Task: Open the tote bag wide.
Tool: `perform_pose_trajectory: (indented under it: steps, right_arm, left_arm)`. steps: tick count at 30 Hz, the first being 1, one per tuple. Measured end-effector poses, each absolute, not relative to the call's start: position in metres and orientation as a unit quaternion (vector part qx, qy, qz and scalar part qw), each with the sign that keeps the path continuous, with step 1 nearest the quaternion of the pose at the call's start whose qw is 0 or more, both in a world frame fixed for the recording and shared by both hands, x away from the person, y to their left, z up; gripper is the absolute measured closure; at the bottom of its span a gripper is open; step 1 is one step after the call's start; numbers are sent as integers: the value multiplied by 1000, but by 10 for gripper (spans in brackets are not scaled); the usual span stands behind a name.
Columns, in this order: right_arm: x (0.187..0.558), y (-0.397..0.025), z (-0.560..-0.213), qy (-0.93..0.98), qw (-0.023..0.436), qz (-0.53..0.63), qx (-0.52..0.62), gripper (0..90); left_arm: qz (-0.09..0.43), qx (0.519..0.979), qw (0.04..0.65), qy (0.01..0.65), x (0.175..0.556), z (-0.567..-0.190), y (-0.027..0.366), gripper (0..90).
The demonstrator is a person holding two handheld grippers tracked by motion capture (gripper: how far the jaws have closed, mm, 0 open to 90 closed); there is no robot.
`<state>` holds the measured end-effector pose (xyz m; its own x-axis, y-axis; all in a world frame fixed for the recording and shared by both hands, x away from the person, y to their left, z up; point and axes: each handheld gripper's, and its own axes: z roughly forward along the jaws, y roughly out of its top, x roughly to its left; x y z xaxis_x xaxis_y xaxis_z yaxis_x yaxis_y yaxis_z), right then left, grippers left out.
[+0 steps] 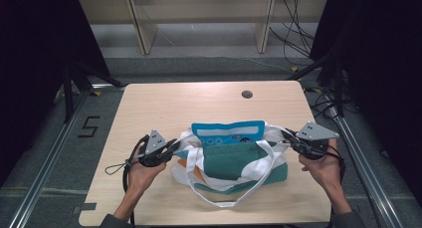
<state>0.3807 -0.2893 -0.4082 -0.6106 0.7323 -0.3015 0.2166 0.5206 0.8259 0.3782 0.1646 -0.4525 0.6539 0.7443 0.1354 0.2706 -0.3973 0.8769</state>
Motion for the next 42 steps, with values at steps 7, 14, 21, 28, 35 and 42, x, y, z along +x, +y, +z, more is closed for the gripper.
perform_pose_trajectory:
  steps: [7, 14, 21, 28, 35, 42]
  right_arm:
    - [380, -288, -422, 819, 312, 381, 293, 872]
    - [379, -286, -430, 830, 301, 371, 289, 870]
    - [378, -283, -443, 844, 278, 355, 289, 866]
    - [378, -280, -453, 854, 255, 348, 292, 865]
    - [381, -275, -471, 879, 237, 302, 284, 862]
    - [383, -270, -488, 897, 221, 267, 273, 865]
  left_arm:
    - [259, 812, 419, 313, 376, -470, 162, 814]
    - [248, 828, 401, 304, 371, -482, 160, 810]
    - [246, 843, 378, 294, 366, -491, 153, 804]
    - [245, 845, 375, 291, 366, -497, 153, 803]
    - [244, 854, 362, 285, 366, -501, 152, 803]
    - [247, 861, 346, 279, 367, -507, 148, 803]
